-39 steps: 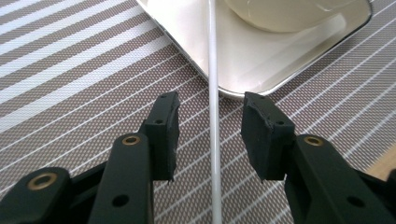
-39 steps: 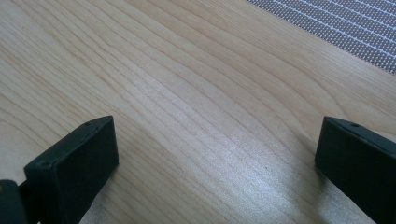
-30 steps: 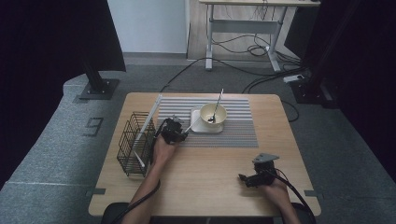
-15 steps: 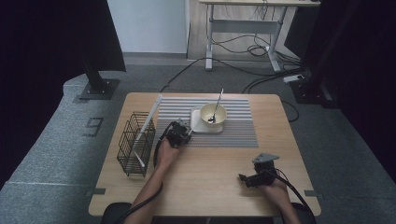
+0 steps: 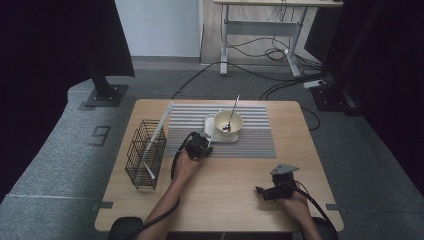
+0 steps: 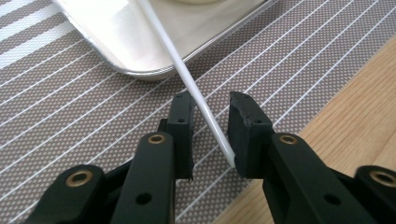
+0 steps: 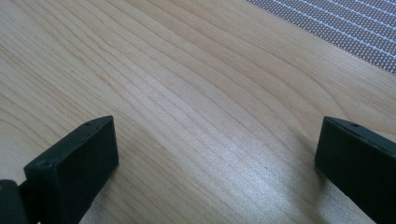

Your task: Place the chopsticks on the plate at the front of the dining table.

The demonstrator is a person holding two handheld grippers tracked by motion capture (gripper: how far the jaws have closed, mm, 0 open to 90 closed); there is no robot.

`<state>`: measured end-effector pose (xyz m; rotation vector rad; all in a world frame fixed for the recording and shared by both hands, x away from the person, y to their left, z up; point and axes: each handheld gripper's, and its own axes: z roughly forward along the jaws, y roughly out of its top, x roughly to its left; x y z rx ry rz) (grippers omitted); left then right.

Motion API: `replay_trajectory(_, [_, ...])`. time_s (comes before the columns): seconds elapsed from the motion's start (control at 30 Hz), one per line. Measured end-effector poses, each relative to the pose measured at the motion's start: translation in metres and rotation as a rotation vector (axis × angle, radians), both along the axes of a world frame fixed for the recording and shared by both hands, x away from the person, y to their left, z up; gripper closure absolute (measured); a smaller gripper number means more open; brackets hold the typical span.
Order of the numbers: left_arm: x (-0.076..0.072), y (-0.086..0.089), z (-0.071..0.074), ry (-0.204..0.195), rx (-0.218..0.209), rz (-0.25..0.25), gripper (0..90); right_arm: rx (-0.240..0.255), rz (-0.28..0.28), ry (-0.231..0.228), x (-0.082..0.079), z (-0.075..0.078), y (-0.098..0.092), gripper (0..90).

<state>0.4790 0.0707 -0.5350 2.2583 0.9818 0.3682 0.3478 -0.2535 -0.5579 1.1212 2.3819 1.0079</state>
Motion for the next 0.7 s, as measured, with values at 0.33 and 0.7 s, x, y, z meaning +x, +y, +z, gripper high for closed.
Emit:
replay_trajectory(0.33, [-0.002,-0.012,-0.002,0.009,-0.018,-0.017,65.0,0.0,0.0,0.0,0.0,0.0,0.0,0.0])
replay_trajectory(0.7, [-0.002,-0.017,-0.003,0.012,-0.042,-0.019,61.4,0.0,0.0,0.0,0.0,0.0,0.0,0.0])
